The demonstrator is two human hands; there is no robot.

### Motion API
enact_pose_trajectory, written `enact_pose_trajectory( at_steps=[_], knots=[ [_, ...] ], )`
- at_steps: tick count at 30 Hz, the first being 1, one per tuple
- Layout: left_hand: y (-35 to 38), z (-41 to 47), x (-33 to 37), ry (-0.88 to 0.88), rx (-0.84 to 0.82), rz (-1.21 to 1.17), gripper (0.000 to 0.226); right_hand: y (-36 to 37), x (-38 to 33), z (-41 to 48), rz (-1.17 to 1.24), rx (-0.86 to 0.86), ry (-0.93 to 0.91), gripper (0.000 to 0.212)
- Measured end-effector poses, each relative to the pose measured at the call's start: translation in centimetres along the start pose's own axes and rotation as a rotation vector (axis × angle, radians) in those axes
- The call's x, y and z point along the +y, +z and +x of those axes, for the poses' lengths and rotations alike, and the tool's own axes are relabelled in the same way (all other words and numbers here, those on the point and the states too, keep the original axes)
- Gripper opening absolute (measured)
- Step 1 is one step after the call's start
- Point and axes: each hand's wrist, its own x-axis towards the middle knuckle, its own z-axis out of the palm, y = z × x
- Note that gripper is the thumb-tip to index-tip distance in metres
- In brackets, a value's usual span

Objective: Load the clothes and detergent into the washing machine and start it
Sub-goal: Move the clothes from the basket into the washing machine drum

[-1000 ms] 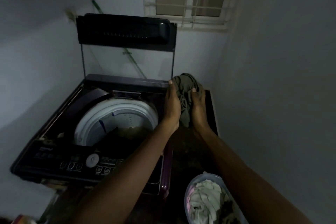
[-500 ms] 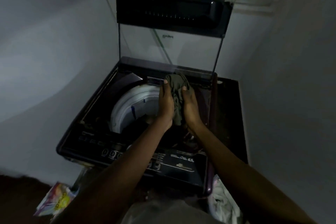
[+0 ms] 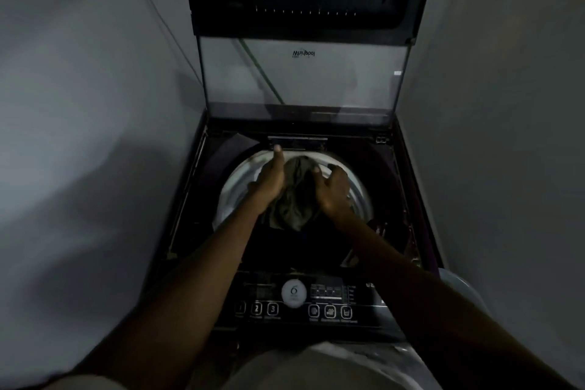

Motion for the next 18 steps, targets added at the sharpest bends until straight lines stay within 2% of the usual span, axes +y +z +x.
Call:
enact_pose_trajectory(
  at_steps=[2, 4, 9, 12, 18],
  knots=[
    [-1.6, -0.4, 0.6, 0.013, 0.021, 0.104, 0.085, -0.7, 1.3, 0.7, -0.039, -0.008, 0.032, 0.057],
    [-2.1, -1.2, 1.0, 0.066, 0.008, 0.163, 0.071, -1.5, 2.5, 0.9, -0.095, 0.002, 0.020, 0.053],
    [-0.2, -3.6, 0.4, 0.109, -0.016, 0.230, 0.071, -3.6, 3.9, 0.4, -0.075, 0.083, 0.077, 0.050],
    [1.6, -5.0, 0.3, 0.156, -0.084, 0.318, 0.072, -5.3, 4.8, -0.1, -0.037, 0.132, 0.061, 0.049],
    [6.1, -8.0, 1.7, 0.407, -0.073, 0.537, 0.051, -9.8, 5.8, -1.8, -0.169, 0.199, -0.090, 0.042]
  ],
)
